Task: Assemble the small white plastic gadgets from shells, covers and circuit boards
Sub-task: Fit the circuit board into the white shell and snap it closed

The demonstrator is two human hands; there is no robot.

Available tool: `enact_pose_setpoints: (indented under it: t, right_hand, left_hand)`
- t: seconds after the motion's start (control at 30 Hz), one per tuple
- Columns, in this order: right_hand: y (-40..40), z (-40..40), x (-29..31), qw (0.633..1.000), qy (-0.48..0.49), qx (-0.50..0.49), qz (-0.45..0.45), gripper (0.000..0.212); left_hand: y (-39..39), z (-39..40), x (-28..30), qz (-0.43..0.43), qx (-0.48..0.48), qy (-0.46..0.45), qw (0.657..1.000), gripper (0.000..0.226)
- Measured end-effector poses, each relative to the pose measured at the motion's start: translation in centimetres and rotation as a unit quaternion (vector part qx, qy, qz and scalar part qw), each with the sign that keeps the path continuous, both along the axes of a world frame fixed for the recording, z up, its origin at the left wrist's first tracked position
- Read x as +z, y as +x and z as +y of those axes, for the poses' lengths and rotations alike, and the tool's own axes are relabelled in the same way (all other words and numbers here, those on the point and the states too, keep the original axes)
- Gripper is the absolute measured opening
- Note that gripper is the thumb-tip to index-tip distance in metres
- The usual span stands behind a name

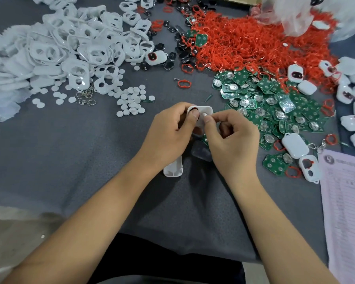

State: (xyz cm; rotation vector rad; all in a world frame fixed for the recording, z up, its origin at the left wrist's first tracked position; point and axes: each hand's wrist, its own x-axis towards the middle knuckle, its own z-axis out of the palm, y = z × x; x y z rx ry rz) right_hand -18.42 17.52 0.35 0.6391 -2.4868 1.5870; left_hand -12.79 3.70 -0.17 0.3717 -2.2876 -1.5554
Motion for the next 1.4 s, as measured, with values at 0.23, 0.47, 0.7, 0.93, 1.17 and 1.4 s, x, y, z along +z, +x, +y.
enact_pose_setpoints:
  t: [0.23,0.47,0.7,0.93,1.17,1.4]
  right_hand:
    - [0.00,-0.11,-0.30,1.000,0.000,-0.015,-0.004,0.018]
    - [0.05,-0.11,-0.40,1.000,-0.004,-0.016,-0.012,0.017]
    - [0.09,-0.12,-0.06,1.000,-0.011,-0.008,-0.014,0.019]
    - [0.19,-0.10,0.22,1.000,-0.011,-0.002,-0.018,0.017]
    - [0.13,-0.16,0.20,1.000,-0.017,0.002,-0.024,0.016]
    - [0.12,-0.37,-0.31,1.000,0.000,-0.013,-0.026,0.019]
  left_hand:
    - [0.01,0.14,0.10,0.001,-0.005,-0.015,1.000,0.022]
    - [0.07,0.23,0.24,-0.002,-0.006,-0.009,1.000,0.022]
    - [0.04,0.06,0.22,-0.002,0.001,-0.002,1.000,0.022]
    - [0.03,0.14,0.22,0.004,0.002,0.000,1.000,0.021]
    - [0.06,-0.05,0.24,0.003,0.003,-0.002,1.000,0.022]
    - [-0.09,0.01,-0.17,-0.008,0.002,-0.017,1.000,0.022]
